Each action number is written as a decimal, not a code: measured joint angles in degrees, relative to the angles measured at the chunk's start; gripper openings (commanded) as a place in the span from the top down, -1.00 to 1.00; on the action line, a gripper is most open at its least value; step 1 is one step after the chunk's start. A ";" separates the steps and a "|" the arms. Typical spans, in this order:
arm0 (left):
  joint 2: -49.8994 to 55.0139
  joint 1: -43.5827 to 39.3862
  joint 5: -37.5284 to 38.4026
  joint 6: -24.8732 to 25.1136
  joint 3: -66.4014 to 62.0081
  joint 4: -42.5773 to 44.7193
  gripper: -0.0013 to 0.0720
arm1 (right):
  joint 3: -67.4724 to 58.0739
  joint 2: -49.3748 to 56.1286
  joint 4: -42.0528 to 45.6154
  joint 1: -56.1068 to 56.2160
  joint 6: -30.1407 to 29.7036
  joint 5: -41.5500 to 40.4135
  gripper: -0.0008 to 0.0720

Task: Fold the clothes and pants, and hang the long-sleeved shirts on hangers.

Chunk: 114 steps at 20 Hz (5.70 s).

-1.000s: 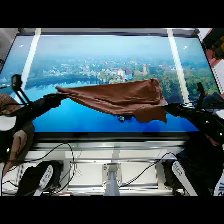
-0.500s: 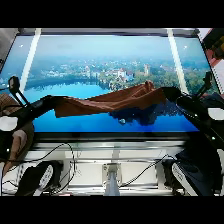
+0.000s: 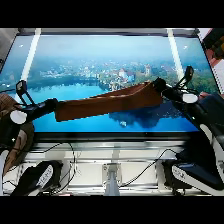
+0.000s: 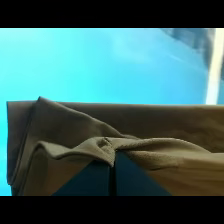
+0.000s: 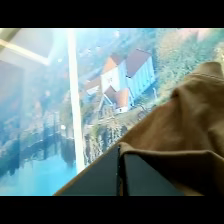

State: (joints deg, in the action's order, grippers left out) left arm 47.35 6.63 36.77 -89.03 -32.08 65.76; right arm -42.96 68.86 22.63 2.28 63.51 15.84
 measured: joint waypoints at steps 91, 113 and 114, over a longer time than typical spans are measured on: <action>27.39 20.26 9.27 37.81 -3.39 -24.41 0.90 | -9.92 12.31 15.21 3.96 1.36 7.72 -0.13; 12.13 1.18 9.75 35.47 -23.02 -41.90 0.90 | -31.67 28.41 13.29 28.15 13.57 -0.15 0.94; 11.85 0.61 9.73 35.47 -23.10 -42.58 0.90 | -33.62 30.56 13.29 29.05 15.32 0.61 0.94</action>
State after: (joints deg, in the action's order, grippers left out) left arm 59.20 7.25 46.50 -53.56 -55.18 23.18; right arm -76.58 99.42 35.92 31.33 78.83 16.45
